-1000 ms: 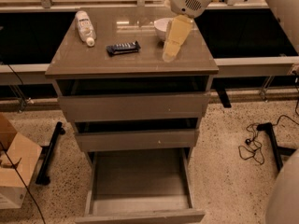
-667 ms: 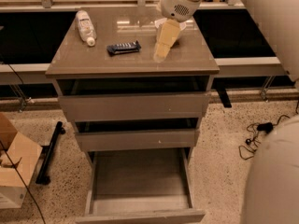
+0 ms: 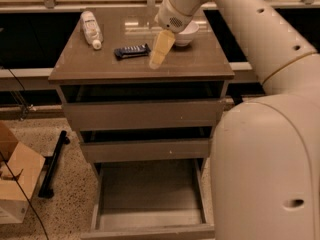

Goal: Place rxbar blueberry into bottom drawer

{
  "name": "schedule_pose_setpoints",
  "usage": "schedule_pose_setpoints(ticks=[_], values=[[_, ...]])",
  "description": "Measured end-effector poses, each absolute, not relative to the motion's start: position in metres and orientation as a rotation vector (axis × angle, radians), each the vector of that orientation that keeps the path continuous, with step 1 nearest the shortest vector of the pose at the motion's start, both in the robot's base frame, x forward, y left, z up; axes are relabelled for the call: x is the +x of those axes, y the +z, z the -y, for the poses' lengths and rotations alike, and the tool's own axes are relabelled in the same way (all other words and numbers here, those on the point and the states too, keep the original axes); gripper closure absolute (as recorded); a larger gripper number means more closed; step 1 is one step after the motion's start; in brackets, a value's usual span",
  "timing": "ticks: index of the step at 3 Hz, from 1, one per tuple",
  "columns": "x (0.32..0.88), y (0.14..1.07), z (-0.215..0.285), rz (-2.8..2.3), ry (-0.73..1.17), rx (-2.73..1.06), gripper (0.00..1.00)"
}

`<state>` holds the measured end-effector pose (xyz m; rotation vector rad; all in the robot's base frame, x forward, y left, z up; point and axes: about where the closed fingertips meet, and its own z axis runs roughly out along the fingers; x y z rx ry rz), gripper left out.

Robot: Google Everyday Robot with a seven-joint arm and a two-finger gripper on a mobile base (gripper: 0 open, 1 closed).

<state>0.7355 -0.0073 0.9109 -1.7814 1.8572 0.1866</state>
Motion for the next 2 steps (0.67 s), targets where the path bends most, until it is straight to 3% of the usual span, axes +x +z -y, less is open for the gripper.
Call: schedule_pose_setpoints(ticks=[2], values=[[0.783, 0.849, -0.027, -1.837, 0.410, -1.735, 0.00]])
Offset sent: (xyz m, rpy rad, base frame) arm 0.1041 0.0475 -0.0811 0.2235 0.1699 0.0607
